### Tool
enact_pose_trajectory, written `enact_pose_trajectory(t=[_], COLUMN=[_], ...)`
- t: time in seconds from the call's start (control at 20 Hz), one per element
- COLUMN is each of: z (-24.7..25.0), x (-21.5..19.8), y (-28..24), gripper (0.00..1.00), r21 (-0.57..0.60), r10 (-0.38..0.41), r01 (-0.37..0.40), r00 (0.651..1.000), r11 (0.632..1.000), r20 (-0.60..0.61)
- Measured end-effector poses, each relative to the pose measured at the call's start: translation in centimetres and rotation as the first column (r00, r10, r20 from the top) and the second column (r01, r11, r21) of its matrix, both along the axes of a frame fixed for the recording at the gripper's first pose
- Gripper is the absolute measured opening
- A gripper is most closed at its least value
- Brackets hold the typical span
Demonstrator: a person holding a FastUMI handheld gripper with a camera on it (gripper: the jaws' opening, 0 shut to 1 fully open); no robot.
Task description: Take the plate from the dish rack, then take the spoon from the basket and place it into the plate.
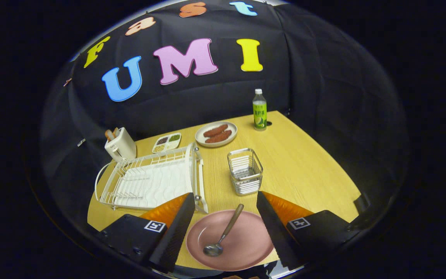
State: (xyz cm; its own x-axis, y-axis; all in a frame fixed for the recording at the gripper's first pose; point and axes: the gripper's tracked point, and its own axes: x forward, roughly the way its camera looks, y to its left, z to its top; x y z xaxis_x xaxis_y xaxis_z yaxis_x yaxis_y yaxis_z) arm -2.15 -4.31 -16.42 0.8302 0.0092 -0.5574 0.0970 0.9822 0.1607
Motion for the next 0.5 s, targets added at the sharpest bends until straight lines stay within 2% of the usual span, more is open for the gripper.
enact_pose_trajectory(t=[0.2,0.5], z=[7.5,18.3], x=[1.9,2.8], y=[0.3,1.2], gripper=[0.98,0.98], r21=[-0.078,-0.144], r10=[0.040,0.089], r01=[-0.026,-0.030], r00=[0.981,0.902], r11=[0.997,0.989], r20=[0.190,0.423])
